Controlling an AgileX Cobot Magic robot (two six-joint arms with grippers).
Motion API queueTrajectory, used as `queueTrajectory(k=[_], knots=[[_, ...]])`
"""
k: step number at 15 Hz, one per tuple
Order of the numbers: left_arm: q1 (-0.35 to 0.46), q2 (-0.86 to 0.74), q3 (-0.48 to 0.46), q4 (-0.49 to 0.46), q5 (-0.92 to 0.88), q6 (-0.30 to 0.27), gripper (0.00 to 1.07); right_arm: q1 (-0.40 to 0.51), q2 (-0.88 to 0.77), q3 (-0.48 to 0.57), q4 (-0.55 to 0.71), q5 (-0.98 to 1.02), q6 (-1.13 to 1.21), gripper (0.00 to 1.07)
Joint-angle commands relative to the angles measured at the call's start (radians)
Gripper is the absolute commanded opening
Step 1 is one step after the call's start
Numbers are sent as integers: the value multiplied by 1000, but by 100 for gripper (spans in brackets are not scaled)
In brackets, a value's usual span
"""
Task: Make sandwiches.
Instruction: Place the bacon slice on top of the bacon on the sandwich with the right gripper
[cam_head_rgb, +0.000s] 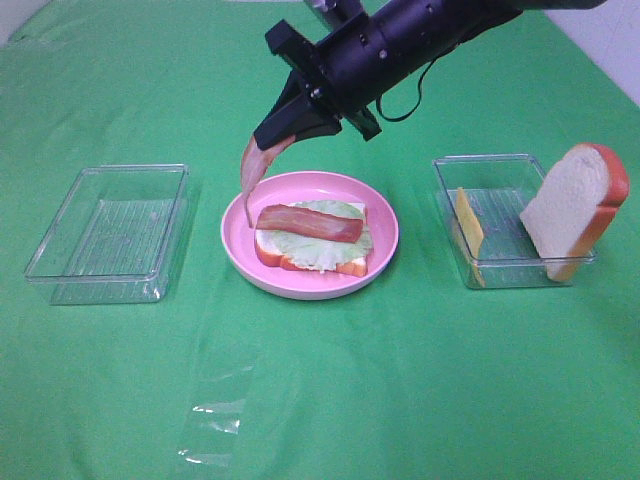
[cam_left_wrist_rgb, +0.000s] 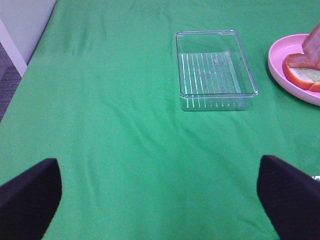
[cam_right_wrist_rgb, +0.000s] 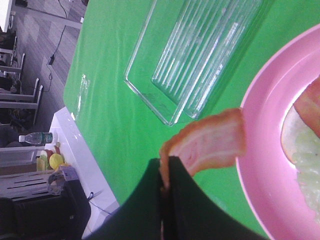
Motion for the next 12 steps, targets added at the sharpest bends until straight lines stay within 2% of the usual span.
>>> queueTrajectory(k=[1,4,9,12], knots=[[2,-19,3,-6,-5,-3,98,12,70,4,26,-47,-29,0],[2,-19,3,-6,-5,-3,98,9,101,4,-2,-73,-30,0],[2,-19,3,-6,-5,-3,98,-12,111,-18,-198,-102,41,0],[2,-19,3,-6,-5,-3,98,-28,107,-36,-265,-98,88,0]])
